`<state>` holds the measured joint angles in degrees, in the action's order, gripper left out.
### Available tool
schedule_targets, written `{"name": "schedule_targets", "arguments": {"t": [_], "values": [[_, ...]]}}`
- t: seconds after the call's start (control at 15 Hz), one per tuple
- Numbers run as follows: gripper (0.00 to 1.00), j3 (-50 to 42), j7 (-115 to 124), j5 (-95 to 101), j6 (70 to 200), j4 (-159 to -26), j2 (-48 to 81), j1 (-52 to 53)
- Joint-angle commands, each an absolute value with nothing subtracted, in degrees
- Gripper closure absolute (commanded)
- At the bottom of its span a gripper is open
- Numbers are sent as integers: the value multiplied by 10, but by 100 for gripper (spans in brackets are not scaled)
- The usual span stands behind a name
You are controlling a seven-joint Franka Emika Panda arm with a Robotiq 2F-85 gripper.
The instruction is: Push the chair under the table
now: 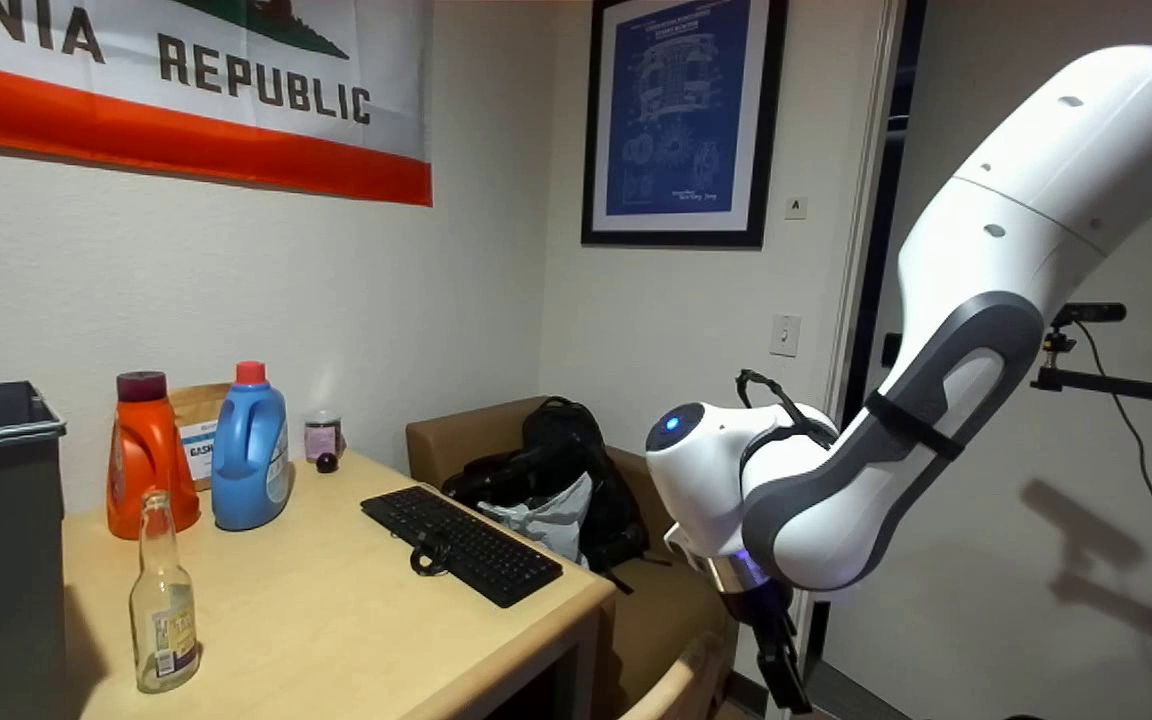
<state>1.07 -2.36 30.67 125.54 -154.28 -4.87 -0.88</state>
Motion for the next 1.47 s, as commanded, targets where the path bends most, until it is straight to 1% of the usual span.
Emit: {"name": "schedule_targets", "arguments": {"t": [0.0,0.33,0.47,0.93,1.0,1.07,1.13,1.2,1.4], "values": [[0,21,28,310,1312,-1565,-22,6],[0,21,85,326,1438,-1608,-17,13],[0,17,103,351,1486,-1593,12,9],[0,-22,184,468,1595,-1597,55,-10],[25,-28,195,483,1603,-1597,59,-12],[26,-33,203,498,1612,-1597,64,-14],[32,-38,212,512,1620,-1596,67,-15],[42,-45,217,526,1631,-1596,71,-18],[65,-59,249,577,1650,-1595,77,-21]]}}
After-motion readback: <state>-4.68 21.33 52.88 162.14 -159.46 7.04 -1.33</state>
